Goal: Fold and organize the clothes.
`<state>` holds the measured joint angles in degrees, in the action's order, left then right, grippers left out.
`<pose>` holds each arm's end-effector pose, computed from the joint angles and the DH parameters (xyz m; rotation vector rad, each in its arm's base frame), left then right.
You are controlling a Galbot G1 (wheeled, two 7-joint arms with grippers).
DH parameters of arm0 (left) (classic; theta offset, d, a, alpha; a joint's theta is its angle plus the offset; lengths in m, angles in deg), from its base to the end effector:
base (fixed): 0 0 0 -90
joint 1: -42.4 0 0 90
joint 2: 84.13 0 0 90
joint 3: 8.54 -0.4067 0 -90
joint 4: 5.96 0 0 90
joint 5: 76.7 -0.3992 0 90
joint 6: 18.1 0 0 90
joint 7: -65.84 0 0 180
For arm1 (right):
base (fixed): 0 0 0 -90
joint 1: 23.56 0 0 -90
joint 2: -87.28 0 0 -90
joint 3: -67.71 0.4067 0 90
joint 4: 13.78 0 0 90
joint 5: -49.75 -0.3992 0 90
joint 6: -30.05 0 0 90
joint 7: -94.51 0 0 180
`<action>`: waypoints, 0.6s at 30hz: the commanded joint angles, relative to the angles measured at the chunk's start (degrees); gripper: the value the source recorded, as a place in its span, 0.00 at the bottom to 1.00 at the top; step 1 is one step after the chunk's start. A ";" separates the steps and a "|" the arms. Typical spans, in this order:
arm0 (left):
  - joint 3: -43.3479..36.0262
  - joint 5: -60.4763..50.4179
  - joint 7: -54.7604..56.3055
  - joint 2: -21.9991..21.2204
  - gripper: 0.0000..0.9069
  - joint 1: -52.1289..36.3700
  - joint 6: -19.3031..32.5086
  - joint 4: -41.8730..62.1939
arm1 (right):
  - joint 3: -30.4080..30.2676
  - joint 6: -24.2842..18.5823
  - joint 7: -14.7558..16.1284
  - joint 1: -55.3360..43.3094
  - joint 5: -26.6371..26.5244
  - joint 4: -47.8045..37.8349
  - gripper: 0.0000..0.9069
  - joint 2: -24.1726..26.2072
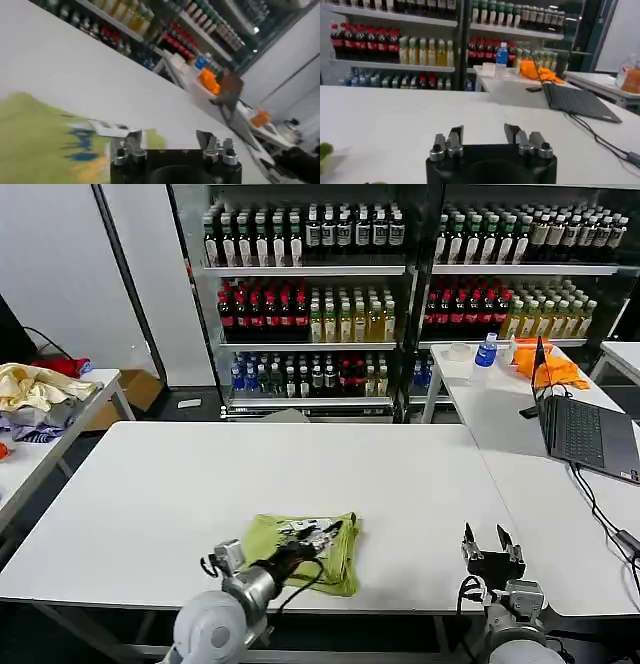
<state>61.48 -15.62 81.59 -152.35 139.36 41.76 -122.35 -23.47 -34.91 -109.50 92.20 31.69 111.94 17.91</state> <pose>0.3023 -0.0284 -0.2971 -0.5957 -2.4289 0.7092 0.2202 -0.0549 -0.2893 -0.2763 -2.8382 0.1392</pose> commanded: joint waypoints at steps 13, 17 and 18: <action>14.68 3.11 2.29 7.26 1.00 3.42 -2.91 8.46 | 0.87 0.06 -0.06 2.01 0.92 2.02 0.68 -0.48; 13.49 5.58 2.24 6.37 1.00 4.06 -2.95 8.23 | 1.51 0.06 -0.05 2.89 0.93 2.89 0.68 -0.26; 13.36 6.18 2.22 6.17 1.00 4.13 -2.97 8.06 | 1.55 0.06 -0.05 2.95 0.92 2.93 0.68 -0.25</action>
<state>72.98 -13.95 83.54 -146.67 142.45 39.38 -116.02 -22.20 -34.85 -109.54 94.35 32.59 114.23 17.67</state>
